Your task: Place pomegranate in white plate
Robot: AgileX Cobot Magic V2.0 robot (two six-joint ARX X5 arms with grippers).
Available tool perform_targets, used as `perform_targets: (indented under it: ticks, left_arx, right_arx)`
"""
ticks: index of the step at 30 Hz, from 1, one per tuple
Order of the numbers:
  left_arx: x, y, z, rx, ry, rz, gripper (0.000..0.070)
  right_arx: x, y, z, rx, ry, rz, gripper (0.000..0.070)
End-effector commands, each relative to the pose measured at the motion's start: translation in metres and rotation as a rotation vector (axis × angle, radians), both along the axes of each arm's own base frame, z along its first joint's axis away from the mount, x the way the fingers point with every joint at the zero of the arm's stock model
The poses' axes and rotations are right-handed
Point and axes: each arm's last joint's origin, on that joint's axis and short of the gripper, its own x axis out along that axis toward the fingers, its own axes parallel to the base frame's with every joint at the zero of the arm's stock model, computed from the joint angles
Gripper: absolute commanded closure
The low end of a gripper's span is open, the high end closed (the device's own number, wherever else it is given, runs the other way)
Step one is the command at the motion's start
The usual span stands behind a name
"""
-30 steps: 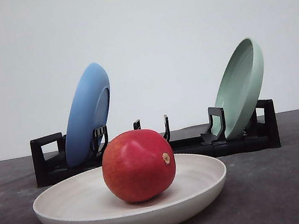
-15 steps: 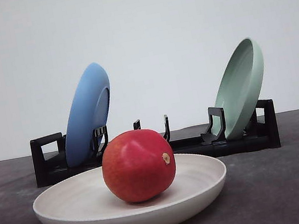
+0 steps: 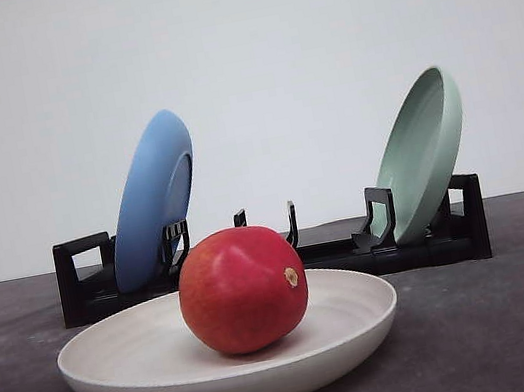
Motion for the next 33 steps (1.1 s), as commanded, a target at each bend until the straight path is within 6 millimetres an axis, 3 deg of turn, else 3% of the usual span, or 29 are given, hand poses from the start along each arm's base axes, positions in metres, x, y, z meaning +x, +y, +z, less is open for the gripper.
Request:
perform_targets:
  ticks: [1,33]
  left_arx:
    - [0.0006,0.0003,-0.0019,-0.003,-0.005,0.006,0.0683]
    - [0.0006,0.0003,-0.0019,-0.003,-0.005,0.006,0.0683]
  right_arx:
    - [0.0003,0.0000,-0.0003,0.012,-0.006,-0.003,0.0677]
    - [0.0003,0.0000,-0.0003,0.012,-0.006,-0.003,0.0677]
